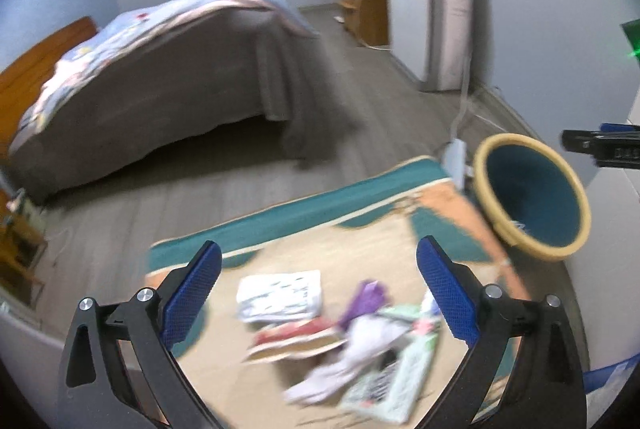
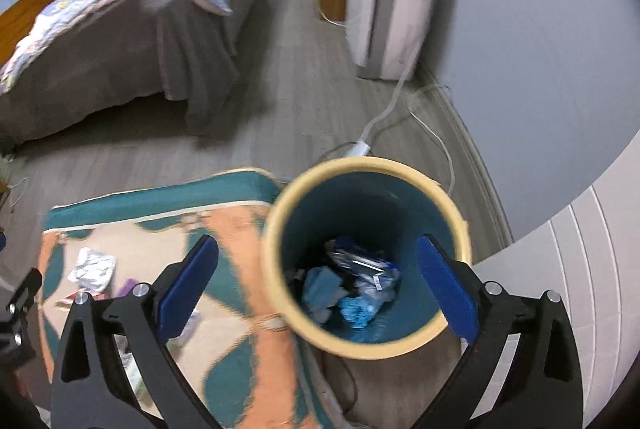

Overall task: Collect trash
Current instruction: 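Move both tools back over the cushion toward the remaining trash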

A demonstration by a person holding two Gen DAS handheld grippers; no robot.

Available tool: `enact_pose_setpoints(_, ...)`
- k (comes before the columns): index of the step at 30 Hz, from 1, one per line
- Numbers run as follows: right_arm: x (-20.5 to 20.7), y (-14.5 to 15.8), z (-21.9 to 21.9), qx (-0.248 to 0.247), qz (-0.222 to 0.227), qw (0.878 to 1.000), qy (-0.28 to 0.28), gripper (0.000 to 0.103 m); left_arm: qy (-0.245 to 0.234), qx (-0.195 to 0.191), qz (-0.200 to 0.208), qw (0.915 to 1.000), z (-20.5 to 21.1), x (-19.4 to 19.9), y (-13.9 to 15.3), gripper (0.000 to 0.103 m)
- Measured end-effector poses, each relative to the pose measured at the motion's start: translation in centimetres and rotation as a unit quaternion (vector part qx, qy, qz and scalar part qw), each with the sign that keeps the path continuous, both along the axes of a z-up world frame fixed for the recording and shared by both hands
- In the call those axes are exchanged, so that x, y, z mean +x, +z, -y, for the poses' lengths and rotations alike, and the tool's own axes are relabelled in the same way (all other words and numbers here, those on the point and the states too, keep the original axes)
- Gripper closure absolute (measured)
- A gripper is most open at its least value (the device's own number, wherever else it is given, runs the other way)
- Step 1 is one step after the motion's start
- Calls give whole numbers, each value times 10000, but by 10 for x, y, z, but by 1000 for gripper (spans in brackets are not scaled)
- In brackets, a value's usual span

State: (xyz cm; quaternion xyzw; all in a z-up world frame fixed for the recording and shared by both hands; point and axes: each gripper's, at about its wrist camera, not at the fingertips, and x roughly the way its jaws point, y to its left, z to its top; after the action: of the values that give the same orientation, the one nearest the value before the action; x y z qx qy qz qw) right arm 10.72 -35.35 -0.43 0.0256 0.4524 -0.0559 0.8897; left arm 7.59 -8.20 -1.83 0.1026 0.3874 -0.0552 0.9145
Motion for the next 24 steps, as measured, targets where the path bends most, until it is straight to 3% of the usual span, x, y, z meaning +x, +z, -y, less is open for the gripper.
enact_pose_setpoints(8, -22, -3, -67, 603, -152, 9973, 387, 6, 761, -160, -86, 9969, -68, -18, -9, 6)
enact_pose_setpoints(18, -23, -52, -99, 443, -780, 9954, 324, 6, 888, -245, -202, 9955, -105, -26, -19, 6)
enact_pose_setpoints(24, -22, -76, -120, 454, -1048, 9927, 384, 6, 813, -77, -377, 9959, -115, -24, -29, 6)
